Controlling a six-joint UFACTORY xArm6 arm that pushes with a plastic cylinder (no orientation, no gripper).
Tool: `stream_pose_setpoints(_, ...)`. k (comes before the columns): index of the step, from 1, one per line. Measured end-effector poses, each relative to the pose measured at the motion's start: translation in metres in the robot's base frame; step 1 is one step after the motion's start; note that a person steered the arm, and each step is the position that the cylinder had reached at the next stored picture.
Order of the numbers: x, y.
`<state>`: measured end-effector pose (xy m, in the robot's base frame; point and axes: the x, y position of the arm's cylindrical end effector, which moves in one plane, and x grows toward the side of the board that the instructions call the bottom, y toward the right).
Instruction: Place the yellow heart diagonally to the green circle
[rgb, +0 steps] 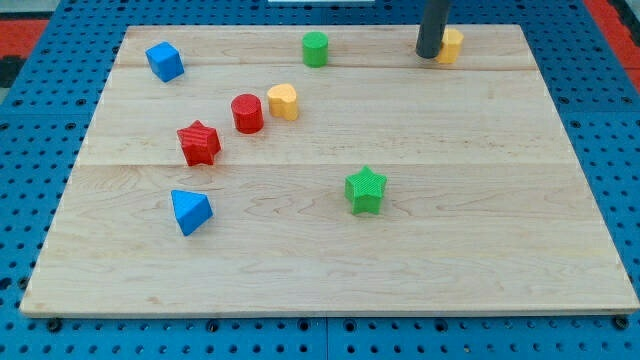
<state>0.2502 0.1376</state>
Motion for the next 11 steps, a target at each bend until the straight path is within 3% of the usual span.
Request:
stream_pose_setpoints(2,0.023,-0.078)
stream_pose_setpoints(6,0.030,-0.091)
stream_pose_setpoints(7,0.050,-0.113)
stream_pose_setpoints(8,0.076,-0.195)
stream_pose_setpoints(9,0.055,-0.256)
stream_pose_setpoints(11,0.048,-0.296)
